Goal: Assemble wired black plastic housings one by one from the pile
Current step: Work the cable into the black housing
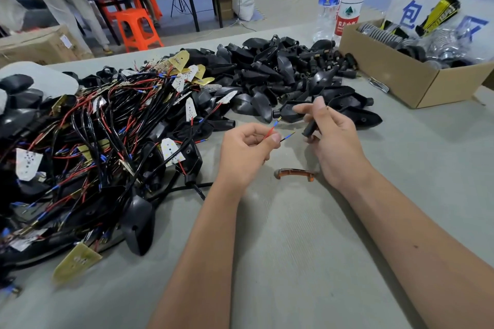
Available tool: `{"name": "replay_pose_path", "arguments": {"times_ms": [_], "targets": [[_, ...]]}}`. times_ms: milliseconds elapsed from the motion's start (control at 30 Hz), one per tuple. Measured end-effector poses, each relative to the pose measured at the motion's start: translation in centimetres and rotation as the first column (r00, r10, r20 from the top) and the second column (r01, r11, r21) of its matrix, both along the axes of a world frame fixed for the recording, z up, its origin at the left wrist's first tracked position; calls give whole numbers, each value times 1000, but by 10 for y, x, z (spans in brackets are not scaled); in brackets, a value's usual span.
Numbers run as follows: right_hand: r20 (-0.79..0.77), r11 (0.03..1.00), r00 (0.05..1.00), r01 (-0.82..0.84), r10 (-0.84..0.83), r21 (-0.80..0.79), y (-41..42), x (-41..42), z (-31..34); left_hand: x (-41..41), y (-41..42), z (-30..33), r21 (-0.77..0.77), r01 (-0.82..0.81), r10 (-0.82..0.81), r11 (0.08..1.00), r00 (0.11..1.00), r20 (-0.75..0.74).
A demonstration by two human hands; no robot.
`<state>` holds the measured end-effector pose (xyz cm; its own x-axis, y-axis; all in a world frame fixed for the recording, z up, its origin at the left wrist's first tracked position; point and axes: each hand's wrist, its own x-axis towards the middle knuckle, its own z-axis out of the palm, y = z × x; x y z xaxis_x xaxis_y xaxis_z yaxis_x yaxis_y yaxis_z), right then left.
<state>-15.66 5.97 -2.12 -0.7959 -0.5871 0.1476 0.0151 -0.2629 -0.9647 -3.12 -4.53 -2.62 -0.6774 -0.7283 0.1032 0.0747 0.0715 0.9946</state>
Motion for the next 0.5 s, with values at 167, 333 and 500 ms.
{"name": "replay_pose_path", "arguments": {"times_ms": [167, 333, 500], "targets": [[121, 993, 987, -94, 102, -74, -3, 5, 2, 0, 0, -1, -13, 21, -21, 1000, 1000, 9], [199, 993, 975, -89, 102, -76, -4, 5, 1, 0, -1, -1, 0, -2, 2, 1000, 1000, -12], [265, 988, 959, -69, 103, -136, -4, 4, 1, 0, -2, -3, -9, 2, -2, 1000, 1000, -5]]}}
